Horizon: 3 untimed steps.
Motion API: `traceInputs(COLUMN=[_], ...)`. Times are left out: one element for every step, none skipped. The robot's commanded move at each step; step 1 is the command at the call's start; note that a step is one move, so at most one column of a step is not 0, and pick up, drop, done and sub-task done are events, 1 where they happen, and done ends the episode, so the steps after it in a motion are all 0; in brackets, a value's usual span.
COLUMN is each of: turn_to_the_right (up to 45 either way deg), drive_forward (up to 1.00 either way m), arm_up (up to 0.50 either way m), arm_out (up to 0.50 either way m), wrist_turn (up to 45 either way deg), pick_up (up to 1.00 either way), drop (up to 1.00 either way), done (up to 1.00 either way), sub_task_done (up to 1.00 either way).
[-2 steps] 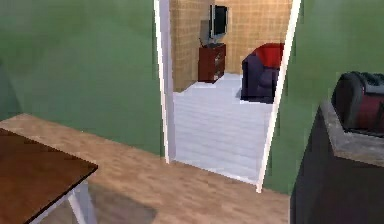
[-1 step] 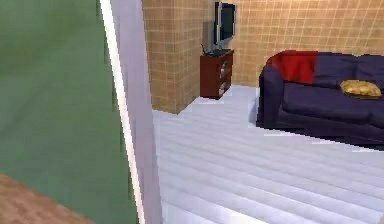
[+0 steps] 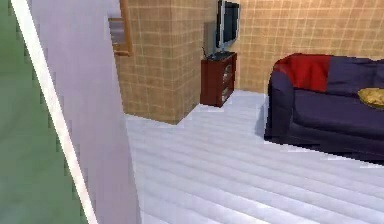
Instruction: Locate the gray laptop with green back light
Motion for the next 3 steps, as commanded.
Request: traceInputs(turn_to_the_right=[21.0, 0.0, 39.0], drive_forward=[0.0, 0.45, 0.0], arm_up=[0.0, 0.0, 0.0], arm_out=[0.0, 0.0, 0.0], wrist_turn=[0.0, 0.0, 0.0], pick_up=[0.0, 0.0, 0.0], drop=[0.0, 0.0, 0.0], done=[0.0, 0.0, 0.0], sub_task_done=[0.0, 0.0, 0.0])
